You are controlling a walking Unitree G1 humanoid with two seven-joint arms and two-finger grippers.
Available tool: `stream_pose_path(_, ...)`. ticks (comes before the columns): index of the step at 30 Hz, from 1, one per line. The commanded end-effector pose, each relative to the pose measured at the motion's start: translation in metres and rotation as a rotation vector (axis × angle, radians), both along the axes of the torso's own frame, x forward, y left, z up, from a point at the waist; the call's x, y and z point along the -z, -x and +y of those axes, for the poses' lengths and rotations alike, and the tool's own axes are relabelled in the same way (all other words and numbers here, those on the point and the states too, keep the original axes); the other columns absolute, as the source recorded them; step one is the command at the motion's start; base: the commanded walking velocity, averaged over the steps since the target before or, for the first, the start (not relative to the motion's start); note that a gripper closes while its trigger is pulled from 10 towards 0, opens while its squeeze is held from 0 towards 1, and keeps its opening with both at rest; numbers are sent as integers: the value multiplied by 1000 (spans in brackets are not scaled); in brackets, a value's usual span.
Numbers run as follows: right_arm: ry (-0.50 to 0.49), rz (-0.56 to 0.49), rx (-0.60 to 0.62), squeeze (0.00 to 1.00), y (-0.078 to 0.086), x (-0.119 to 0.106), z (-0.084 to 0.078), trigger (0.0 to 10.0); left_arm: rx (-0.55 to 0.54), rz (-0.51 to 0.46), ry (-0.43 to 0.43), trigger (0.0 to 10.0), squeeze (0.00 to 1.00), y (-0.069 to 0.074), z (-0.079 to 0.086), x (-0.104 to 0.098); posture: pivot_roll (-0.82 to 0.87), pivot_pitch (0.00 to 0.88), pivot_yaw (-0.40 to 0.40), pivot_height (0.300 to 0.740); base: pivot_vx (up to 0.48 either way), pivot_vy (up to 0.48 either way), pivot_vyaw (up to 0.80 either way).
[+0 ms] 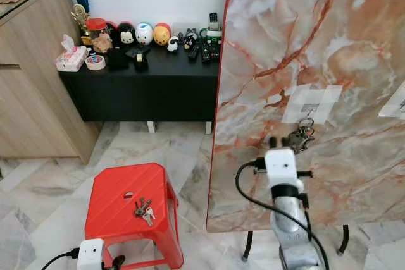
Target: Hang keys on a hook
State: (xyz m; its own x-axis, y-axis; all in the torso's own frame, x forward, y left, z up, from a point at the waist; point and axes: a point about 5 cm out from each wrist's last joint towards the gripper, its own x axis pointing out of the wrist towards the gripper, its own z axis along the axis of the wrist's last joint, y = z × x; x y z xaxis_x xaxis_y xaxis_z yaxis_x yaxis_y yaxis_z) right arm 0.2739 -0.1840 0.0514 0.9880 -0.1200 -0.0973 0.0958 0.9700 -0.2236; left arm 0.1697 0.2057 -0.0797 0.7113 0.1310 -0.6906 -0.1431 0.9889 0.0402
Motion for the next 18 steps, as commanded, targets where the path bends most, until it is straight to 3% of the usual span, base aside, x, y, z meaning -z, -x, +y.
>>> stream_pose_path(1,-208,218,89,0,15,39,-5,10000,-3,8,2,10000,0,2,0,1,11,0,-57,740,0,0,0)
stream_pose_path(2,-283,317,142,0,26,61,-6,10000,-2,8,1,10000,0,2,0,1,17,0,-60,740,0,0,0)
stream_pose_path(5,-301,399,181,0,39,78,-9,10000,-3,7,0,10000,0,2,0,1,27,0,-59,740,0,0,0)
stream_pose_path(7,-335,510,239,0,55,98,-11,10000,-5,8,-2,10000,0,3,1,1,26,0,-46,740,0,0,0)
stream_pose_path(8,-335,510,239,0,55,98,-11,10000,-5,8,-2,10000,0,3,1,1,26,0,-46,740,0,0,0)
stream_pose_path(9,-392,620,298,0,73,116,-14,10000,-3,14,-9,10000,0,4,3,1,12,0,-37,740,0,0,0)
stream_pose_path(11,-424,728,333,0,93,131,-15,10000,3,22,-18,10000,0,6,6,2,10,0,-36,740,0,0,0)
stream_pose_path(18,-330,953,312,0,141,153,-23,10000,9,37,-33,10000,0,6,7,2,43,0,-28,740,0,0,0)
